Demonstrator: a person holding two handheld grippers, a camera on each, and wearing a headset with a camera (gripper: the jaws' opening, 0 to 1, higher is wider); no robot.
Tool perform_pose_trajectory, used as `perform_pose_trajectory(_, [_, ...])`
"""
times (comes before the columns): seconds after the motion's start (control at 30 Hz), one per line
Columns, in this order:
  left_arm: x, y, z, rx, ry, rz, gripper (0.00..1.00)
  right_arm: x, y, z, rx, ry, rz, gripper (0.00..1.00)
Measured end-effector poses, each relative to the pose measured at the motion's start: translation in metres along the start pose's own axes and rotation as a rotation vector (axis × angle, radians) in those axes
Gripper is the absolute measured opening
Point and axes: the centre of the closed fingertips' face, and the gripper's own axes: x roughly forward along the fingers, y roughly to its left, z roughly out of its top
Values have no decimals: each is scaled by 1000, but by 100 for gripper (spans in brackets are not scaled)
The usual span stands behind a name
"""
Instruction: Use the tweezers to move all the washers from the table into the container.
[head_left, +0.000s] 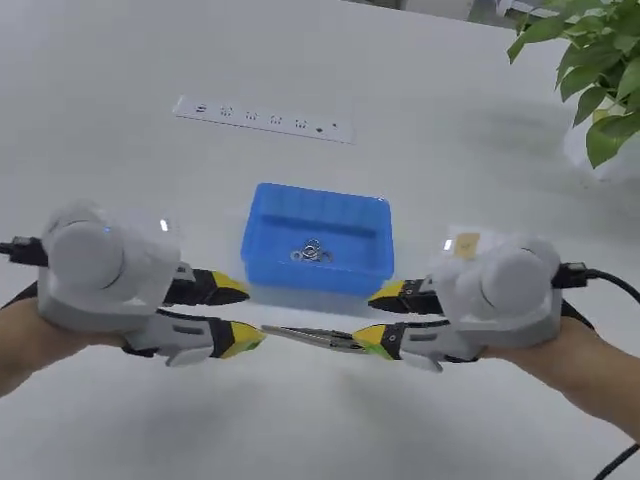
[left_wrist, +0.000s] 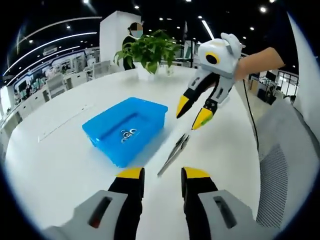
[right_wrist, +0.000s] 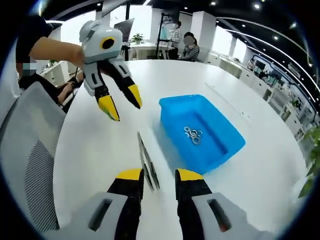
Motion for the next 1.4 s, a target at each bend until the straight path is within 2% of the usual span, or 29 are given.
perform_pose_trajectory(0.27, [-41,-1,3,-28,-57,112,51,-37,9,-1,10,-51,-55,33])
perform_pose_trajectory(0.43, [-64,-8,15,-36,-118,167,65,-56,11,3,8,-80,-93,36])
perform_pose_trajectory(0.63, [-84,-15,30,-27,-166,210,80,-75,12,5,13,-103,-144,45])
perform_pose_trajectory(0.77, [-92,-19,36,-6,-170,220,87,-86,13,6,9,-114,-170,51])
perform_pose_trajectory(0.9, [-97,-25,42,12,-180,208,94,-95,17,8,2,-130,-185,55])
perform_pose_trajectory(0.97, [-99,-28,45,21,-191,201,99,-100,20,10,-8,-151,-190,61])
perform_pose_trajectory(1.1, [-103,-32,49,24,-206,191,100,-105,29,14,-27,-180,-193,76])
perform_pose_trajectory(1.3, [-109,-33,49,30,-206,204,100,-108,28,12,-37,-172,-250,98])
perform_pose_trajectory(1.4, [-110,-34,48,30,-198,201,100,-110,28,14,-36,-177,-256,100])
